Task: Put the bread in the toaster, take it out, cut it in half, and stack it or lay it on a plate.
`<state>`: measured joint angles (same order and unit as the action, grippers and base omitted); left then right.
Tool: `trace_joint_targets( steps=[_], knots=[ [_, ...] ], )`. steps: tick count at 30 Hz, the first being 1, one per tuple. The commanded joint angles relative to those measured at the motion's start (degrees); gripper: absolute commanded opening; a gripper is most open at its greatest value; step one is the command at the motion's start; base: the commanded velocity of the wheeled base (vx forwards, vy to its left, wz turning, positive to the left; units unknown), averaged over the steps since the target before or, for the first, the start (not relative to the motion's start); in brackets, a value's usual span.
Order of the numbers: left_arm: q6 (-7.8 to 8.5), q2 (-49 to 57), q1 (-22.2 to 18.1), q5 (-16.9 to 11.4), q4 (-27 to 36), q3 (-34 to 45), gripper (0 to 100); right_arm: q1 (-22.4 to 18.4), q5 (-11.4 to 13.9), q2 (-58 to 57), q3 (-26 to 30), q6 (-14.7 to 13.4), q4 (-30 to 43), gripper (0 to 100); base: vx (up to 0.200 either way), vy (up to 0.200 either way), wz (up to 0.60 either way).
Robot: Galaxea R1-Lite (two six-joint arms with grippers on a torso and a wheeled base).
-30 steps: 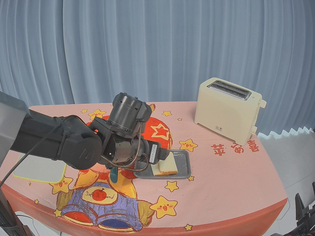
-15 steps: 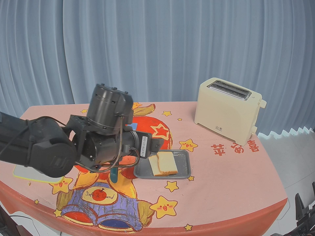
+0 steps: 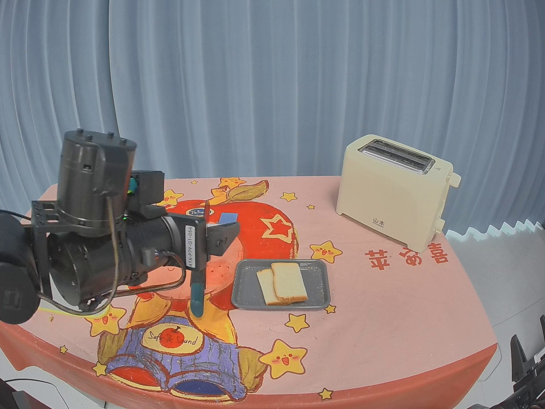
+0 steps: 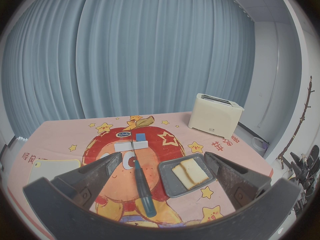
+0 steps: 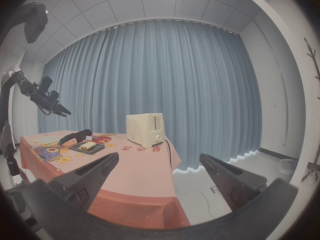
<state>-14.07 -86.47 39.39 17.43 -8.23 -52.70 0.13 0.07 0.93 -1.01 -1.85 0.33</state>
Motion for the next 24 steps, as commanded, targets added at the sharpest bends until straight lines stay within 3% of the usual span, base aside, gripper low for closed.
trace_joint_targets(
  steps=[1, 4, 8, 10, 12, 24],
  knots=[
    [0.01, 6.8, -2.1, 0.7, 0.0, 3.1, 100, 0.0, 0.0, -0.9, 0.8, 0.0, 0.0, 100, 0.000, 0.000, 0.00],
    [0.62, 9.6, -5.1, 0.7, 0.0, 4.1, 100, 0.0, 0.0, -0.9, 0.8, 0.0, 0.0, 100, 0.000, 0.000, 0.00],
    [3.96, 11.8, -9.4, 0.8, 0.0, 5.0, 100, 0.0, 0.0, -0.9, 0.8, 0.0, 0.0, 100, 0.000, 0.000, 0.00],
    [6.16, 13.3, -13.5, 1.0, -0.1, 5.9, 100, 0.0, 0.0, -0.9, 0.8, 0.0, 0.0, 100, 0.000, 0.000, 0.00],
    [6.86, 14.5, -16.4, 1.0, -0.1, 6.2, 100, 0.0, 0.0, -0.9, 0.8, 0.0, 0.0, 100, 0.000, 0.000, 0.00],
    [6.25, 23.9, -27.3, 1.0, -1.0, 14.6, 100, 0.0, 0.0, -0.9, 0.8, 0.0, 0.0, 100, 0.000, 0.000, 0.00]
  ],
)
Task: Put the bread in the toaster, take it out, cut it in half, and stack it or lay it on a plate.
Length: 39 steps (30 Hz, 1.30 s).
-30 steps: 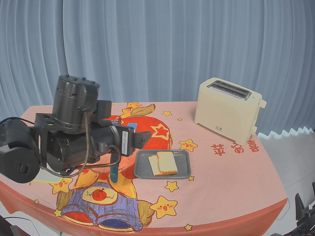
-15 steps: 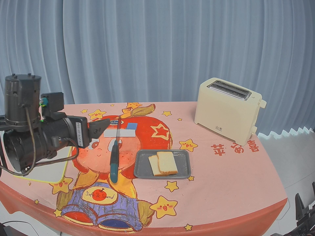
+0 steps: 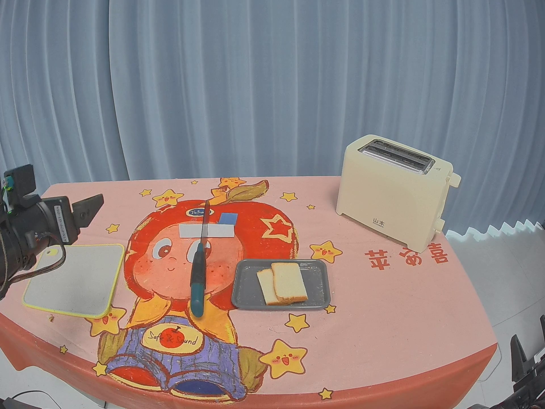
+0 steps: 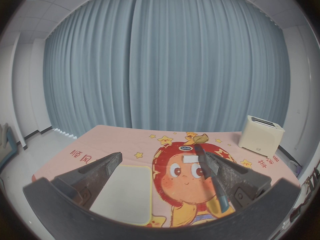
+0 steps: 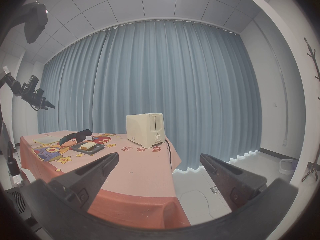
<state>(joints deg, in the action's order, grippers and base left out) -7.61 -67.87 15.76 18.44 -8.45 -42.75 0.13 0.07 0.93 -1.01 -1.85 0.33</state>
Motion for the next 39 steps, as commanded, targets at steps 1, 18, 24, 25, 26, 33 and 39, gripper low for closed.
trace_joint_targets(
  steps=[1, 18, 24, 25, 26, 33, 39],
  knots=[
    [-0.22, 5.3, -3.7, 0.0, -0.8, 4.6, 100, 0.0, 0.0, -0.9, 0.8, 0.0, 0.0, 100, 0.000, 0.000, 0.00],
    [0.84, 10.7, -5.1, -0.3, -18.3, 18.3, 100, 0.0, 0.0, -0.9, 0.8, 0.0, 0.0, 100, 0.000, 0.000, 0.00],
    [0.66, 11.4, -5.4, 0.0, -18.4, 22.1, 100, 0.0, 0.0, -0.9, 0.8, 0.0, 0.0, 100, 0.000, 0.000, 0.00],
    [0.58, 12.1, -5.5, 0.0, -18.6, 22.4, 100, 0.0, 0.0, -0.9, 0.8, 0.0, 0.0, 100, 0.000, 0.000, 0.00],
    [0.66, 13.5, -5.5, 0.0, -18.7, 23.0, 100, 0.0, 0.0, -0.9, 0.8, 0.0, 0.0, 100, 0.000, 0.000, 0.00],
    [0.84, 24.4, -5.5, 1.7, -18.2, 30.4, 100, 0.0, 0.0, -0.9, 0.8, 0.0, 0.0, 100, 0.000, 0.000, 0.00],
    [0.84, 30.2, -5.4, 7.6, -18.1, 33.8, 100, 0.0, 0.0, -0.9, 0.8, 0.0, 0.0, 100, 0.000, 0.000, 0.00]
  ],
)
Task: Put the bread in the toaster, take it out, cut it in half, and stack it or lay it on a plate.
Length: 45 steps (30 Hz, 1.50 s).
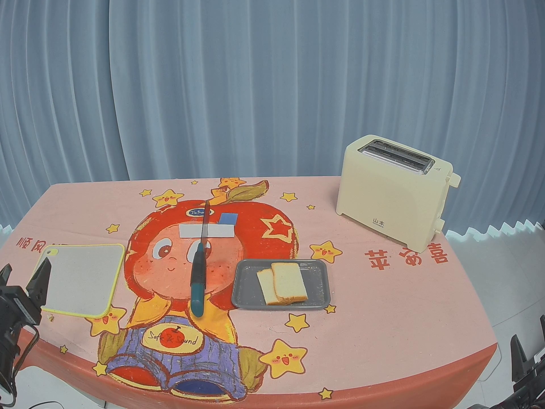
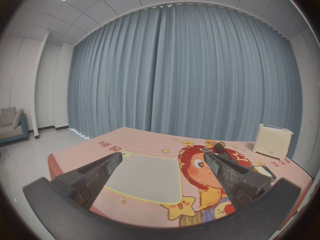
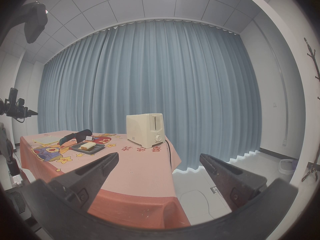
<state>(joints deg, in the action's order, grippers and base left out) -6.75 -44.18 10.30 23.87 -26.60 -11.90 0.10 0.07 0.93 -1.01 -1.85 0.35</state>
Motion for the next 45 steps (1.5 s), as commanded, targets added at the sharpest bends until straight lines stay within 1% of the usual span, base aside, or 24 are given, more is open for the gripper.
trace_joint_targets(
  steps=[1, 2, 5, 8, 12, 17, 24, 25, 27, 28, 30, 31, 32, 33, 34, 35, 36, 37, 39, 41, 42, 43, 45],
  knots=[
    [-0.01, 6.5, 0.1, 2.1, 0.1, 2.9, 100, 0.1, 0.0, -0.9, 0.8, 0.0, 0.0, 100, 0.000, 0.000, 0.00],
    [-0.01, 7.9, 0.0, 3.3, 0.1, 3.2, 100, 0.1, 0.0, -0.9, 0.8, 0.0, 0.0, 100, 0.000, 0.000, 0.00],
    [-0.01, 10.1, 0.0, 4.9, 0.7, 3.6, 100, 0.1, 0.0, -0.9, 0.9, 0.0, 0.0, 100, 0.000, 0.000, 0.00],
    [0.34, 12.3, 0.0, 5.4, 2.8, 3.6, 100, 0.1, 0.0, -0.9, 0.8, 0.0, 0.0, 100, 0.000, 0.000, 0.00],
    [0.51, 14.9, 0.1, 5.3, 4.9, 3.2, 100, 0.0, 0.0, -0.9, 0.8, 0.0, 0.0, 100, 0.000, 0.000, 0.00],
    [1.48, 17.5, 0.1, 5.3, 7.6, 3.2, 100, 0.0, 0.0, -0.9, 0.9, 0.0, 0.0, 100, 0.000, 0.000, 0.00],
    [1.74, 19.4, -0.6, 5.2, 8.1, 3.2, 100, 0.0, 0.0, -0.9, 0.8, 0.0, 0.0, 100, 0.000, 0.000, 0.00],
    [1.83, 20.3, -3.2, 4.6, 8.1, 4.1, 100, 0.0, 0.0, -0.9, 0.8, 0.0, 0.0, 100, 0.000, 0.000, 0.00],
    [1.83, 21.2, -3.3, 4.5, 8.4, 4.3, 100, 0.1, 0.0, -0.9, 0.8, 0.0, 0.0, 100, 0.000, 0.000, 0.00],
    [1.74, 22.6, -3.4, 4.4, 9.6, 4.4, 100, 0.0, 0.0, -0.9, 0.8, 0.0, 0.0, 100, 0.000, 0.000, 0.00],
    [1.66, 24.7, -4.1, 3.6, 12.7, 4.6, 100, 0.1, 0.0, -0.9, 0.8, 0.0, 0.0, 100, 0.000, 0.000, 0.00],
    [1.66, 24.9, -4.4, 3.5, 13.2, 4.6, 100, 0.0, 0.0, -0.9, 0.8, 0.0, 0.0, 100, 0.000, 0.000, 0.00],
    [1.66, 27.1, -6.3, 2.6, 15.9, 4.6, 100, 0.1, 0.0, -0.9, 0.8, 0.0, 0.0, 100, 0.000, 0.000, 0.00],
    [1.66, 27.7, -6.8, 2.3, 16.5, 4.6, 100, 0.0, 0.0, -0.9, 0.8, 0.0, 0.0, 100, 0.000, 0.000, 0.00],
    [1.66, 30.2, -8.1, 0.9, 18.4, 4.5, 100, 0.0, 0.0, -0.9, 0.8, 0.0, 0.0, 100, 0.000, 0.000, 0.00],
    [1.66, 30.2, -8.1, 0.9, 18.4, 4.5, 100, 0.0, 0.0, -0.9, 0.8, 0.0, 0.0, 100, 0.000, 0.000, 0.00],
    [1.66, 32.7, -9.0, -0.9, 20.1, 4.6, 100, 0.0, 0.0, -0.9, 0.8, 0.0, 0.0, 100, 0.000, 0.000, 0.00],
    [1.74, 36.5, -10.1, -4.4, 23.0, 4.8, 100, 0.0, 0.0, -0.9, 0.8, 0.0, 0.0, 100, 0.000, 0.000, 0.00],
    [1.74, 39.6, -11.6, -8.0, 26.5, 4.9, 100, 0.0, 0.0, -0.9, 0.8, 0.0, 0.0, 100, 0.000, 0.000, 0.00],
    [1.57, 39.8, -11.8, -8.6, 28.3, 5.0, 100, 0.0, 0.0, -0.9, 0.9, 0.0, 0.0, 100, 0.000, 0.000, 0.00],
    [1.57, 39.8, -11.8, -8.6, 28.3, 5.0, 100, 0.0, 0.0, -0.9, 0.9, 0.0, 0.0, 100, 0.000, 0.000, 0.00],
    [1.22, 39.8, -11.8, -9.2, 28.3, 5.0, 100, 0.0, 0.0, -0.9, 0.8, 0.0, 0.0, 100, 0.000, 0.000, 0.00],
    [1.30, 39.8, -11.8, -9.3, 28.4, 5.0, 100, 0.0, 0.0, -0.9, 0.8, 0.0, 0.0, 100, 0.000, 0.000, 0.00]
  ],
)
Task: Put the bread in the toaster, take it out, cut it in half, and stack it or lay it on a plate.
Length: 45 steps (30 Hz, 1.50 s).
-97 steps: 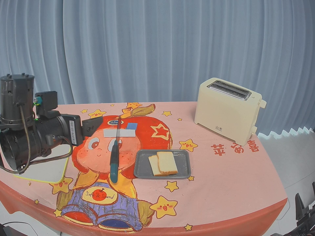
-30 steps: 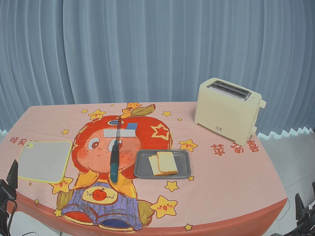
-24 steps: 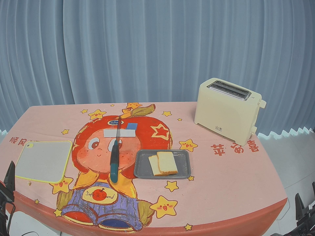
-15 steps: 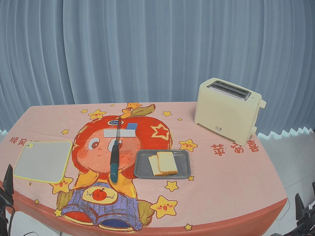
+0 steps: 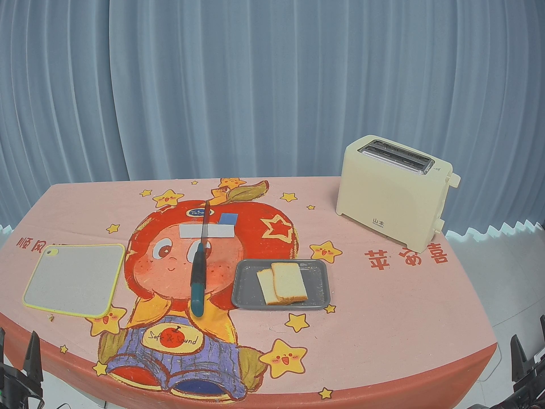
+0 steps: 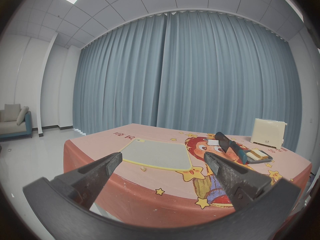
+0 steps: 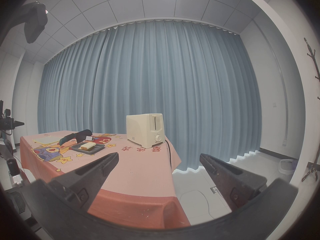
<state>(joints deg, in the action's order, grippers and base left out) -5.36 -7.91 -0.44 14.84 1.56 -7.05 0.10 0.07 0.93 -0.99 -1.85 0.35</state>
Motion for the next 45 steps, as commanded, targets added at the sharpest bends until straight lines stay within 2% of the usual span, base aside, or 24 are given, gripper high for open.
trace_joint_targets(
  steps=[1, 5, 7, 8, 9, 11, 12, 15, 17, 20, 23, 26, 32, 45],
  knots=[
    [-0.09, 3.5, -1.1, -0.2, 0.2, 0.2, 100, 0.1, 0.0, -0.9, 0.8, 0.0, 0.0, 100, 0.000, 0.000, 0.00],
    [0.18, 3.5, -1.1, -0.6, 0.6, 0.6, 100, 0.0, 0.0, -0.9, 0.8, 0.0, 0.0, 100, 0.000, 0.000, 0.00],
    [0.97, 3.6, -0.9, -4.3, 0.5, 3.2, 100, 0.1, 0.0, -0.9, 0.9, 0.0, 0.0, 100, 0.000, 0.000, 0.00],
    [1.94, 3.6, -0.9, -6.3, 0.5, 4.5, 100, 0.0, 0.0, -0.9, 0.8, 0.0, 0.0, 100, 0.000, 0.000, 0.00],
    [2.46, 4.0, -0.6, -9.5, 0.5, 5.4, 100, 0.1, 0.0, -0.9, 0.8, 0.0, 0.0, 100, 0.000, 0.000, 0.00],
    [2.46, 4.0, -0.6, -9.5, 0.5, 5.4, 100, 0.1, 0.0, -0.9, 0.8, 0.0, 0.0, 100, 0.000, 0.000, 0.00],
    [3.61, 4.1, -0.2, -14.3, 0.1, 5.8, 100, 0.0, 0.0, -0.9, 0.9, 0.0, 0.0, 100, 0.000, 0.000, 0.00],
    [3.78, 4.8, 0.2, -14.1, 0.2, 5.9, 100, 0.0, 0.0, -0.9, 0.9, 0.0, 0.0, 100, 0.000, 0.000, 0.00],
    [4.57, 5.5, 0.2, -14.0, -0.2, 6.4, 100, 0.0, 0.0, -0.9, 0.8, 0.0, 0.0, 100, 0.000, 0.000, 0.00],
    [4.48, 5.5, 0.0, -14.0, -0.1, 6.3, 100, 0.0, 0.0, -0.9, 0.8, 0.0, 0.0, 100, 0.000, 0.000, 0.00],
    [3.52, 5.8, 0.0, -13.7, -0.3, 6.5, 100, 0.0, 0.0, -0.9, 0.8, 0.0, 0.0, 100, 0.000, 0.000, 0.00],
    [3.52, 5.9, 0.0, -13.7, -2.3, 7.0, 100, 0.0, 0.0, -0.9, 0.8, 0.0, 0.0, 100, 0.000, 0.000, 0.00],
    [4.40, 5.9, 0.2, -13.7, -2.2, 7.0, 100, 0.0, 0.0, -0.9, 0.9, 0.0, 0.0, 100, 0.000, 0.000, 0.00],
    [4.40, 5.9, 0.1, -13.7, -2.2, 7.0, 100, 0.0, -0.3, -0.9, 0.8, 0.0, 0.0, 100, 0.000, 0.000, 0.00]
  ],
)
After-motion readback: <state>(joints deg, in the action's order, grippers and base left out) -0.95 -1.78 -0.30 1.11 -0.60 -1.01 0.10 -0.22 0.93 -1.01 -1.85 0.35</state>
